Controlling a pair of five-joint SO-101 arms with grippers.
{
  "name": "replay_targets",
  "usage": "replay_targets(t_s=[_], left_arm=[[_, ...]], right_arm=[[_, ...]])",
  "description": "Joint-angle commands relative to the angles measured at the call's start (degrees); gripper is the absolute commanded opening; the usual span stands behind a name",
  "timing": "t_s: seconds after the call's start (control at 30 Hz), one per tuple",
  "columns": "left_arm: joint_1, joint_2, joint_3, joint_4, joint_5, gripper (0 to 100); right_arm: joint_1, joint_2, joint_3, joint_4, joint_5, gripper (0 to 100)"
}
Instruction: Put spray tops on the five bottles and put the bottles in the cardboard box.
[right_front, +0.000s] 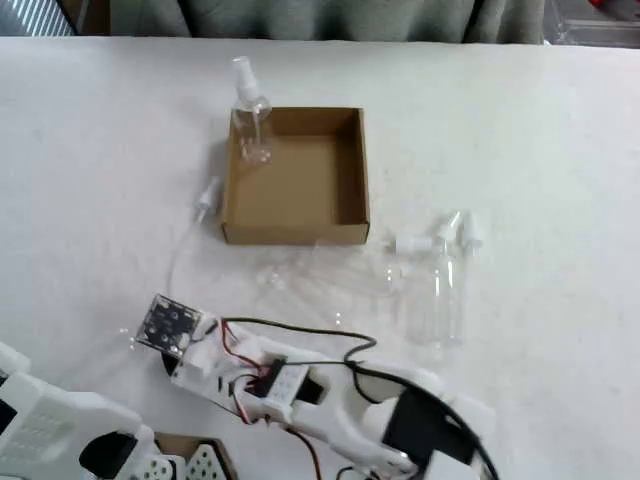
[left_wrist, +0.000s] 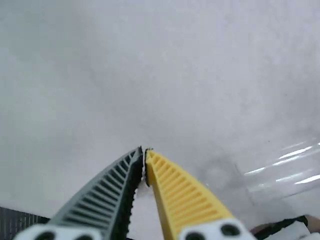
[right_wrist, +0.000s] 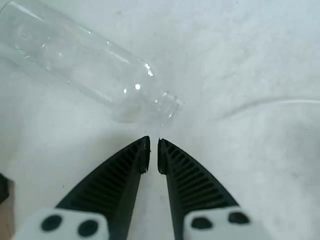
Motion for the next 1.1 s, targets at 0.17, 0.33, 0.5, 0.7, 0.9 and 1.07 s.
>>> replay_targets(t_s=[0.17,0.33,0.5,0.7,0.9,1.07], left_arm=[[6.4,-2.6,2.2,4.6,-5.7,2],[10.2,-10.9,11.6,3.0,-8.3,2],[13.5,-22.2,23.2,-0.5,-8.6,2],[18.3,-31.3,38.0,0.0,-18.4,2],[23.2,-36.1,47.8,0.0,-23.3,2],[25.6,-38.5,49.1,0.0,-24.5,2]], right_arm=[[6.4,-17.3,8.1,5.8,-0.2,1.6],[16.4,-26.2,8.3,23.1,-0.1,1.6],[23.0,-37.0,8.3,34.9,0.0,1.6],[32.0,-49.1,8.3,51.2,0.0,1.7],[38.6,-56.2,9.0,62.8,0.0,1.7],[42.0,-59.8,17.0,61.8,0.1,1.7]])
